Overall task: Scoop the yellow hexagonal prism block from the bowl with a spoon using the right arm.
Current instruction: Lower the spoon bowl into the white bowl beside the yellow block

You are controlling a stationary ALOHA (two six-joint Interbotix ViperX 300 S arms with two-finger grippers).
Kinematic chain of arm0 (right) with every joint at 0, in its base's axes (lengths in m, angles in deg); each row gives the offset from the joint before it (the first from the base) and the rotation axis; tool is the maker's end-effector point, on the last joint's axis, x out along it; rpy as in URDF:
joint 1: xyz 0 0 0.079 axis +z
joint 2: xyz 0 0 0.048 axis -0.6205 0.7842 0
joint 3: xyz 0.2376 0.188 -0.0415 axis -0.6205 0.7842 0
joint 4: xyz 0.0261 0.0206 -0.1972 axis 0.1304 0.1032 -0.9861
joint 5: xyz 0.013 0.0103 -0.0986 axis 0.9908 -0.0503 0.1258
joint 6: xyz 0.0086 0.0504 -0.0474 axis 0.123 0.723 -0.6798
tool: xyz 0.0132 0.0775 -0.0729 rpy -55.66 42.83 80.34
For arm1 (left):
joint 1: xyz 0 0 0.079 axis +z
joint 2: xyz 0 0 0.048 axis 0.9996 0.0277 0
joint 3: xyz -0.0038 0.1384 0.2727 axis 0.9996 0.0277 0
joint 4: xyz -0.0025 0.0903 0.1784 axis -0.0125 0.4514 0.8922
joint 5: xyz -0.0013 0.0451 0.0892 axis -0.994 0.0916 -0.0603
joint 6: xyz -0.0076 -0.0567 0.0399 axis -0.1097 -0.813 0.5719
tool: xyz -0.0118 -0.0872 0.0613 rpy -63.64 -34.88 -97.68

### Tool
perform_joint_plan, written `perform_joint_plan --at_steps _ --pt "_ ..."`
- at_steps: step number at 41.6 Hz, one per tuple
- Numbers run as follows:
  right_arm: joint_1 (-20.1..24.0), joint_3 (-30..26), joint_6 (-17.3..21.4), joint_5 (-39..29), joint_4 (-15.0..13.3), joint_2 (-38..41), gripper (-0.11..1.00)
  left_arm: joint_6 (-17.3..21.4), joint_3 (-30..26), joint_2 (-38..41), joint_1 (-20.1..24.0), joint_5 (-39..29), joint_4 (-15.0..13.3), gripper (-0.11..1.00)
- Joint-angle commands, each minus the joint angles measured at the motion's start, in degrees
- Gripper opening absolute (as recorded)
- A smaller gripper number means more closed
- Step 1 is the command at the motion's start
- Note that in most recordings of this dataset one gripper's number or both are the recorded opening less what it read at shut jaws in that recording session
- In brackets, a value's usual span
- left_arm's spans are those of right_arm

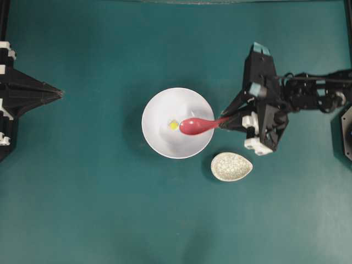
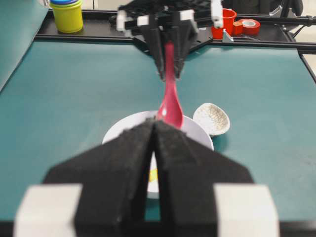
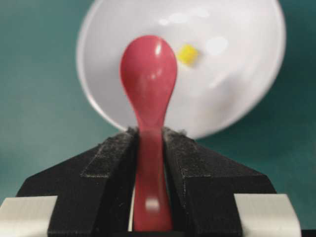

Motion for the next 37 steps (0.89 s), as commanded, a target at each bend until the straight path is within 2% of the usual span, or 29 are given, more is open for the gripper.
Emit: perform_joint_plan --at_steps 1,25,31,37 --pt "-1.7 -2.2 0.1 -2.2 -1.0 -0.4 0.23 -0.1 -1.5 0.3 0.1 0.2 0.1 0.0" --pt "-2.3 -10.7 0.4 -12.6 -5.0 7.6 0.23 -0.1 -1.7 0.2 0.1 0.2 0.1 0.0" --pt "-2.3 -11.8 0.5 -14.3 -6.9 8.8 0.23 -0.1 -1.7 0.2 0.1 0.2 0.1 0.0" --pt "-2.3 -12.1 0.5 -14.6 -7.1 9.6 0.23 -0.1 -1.7 0.2 0.1 0.2 0.1 0.0"
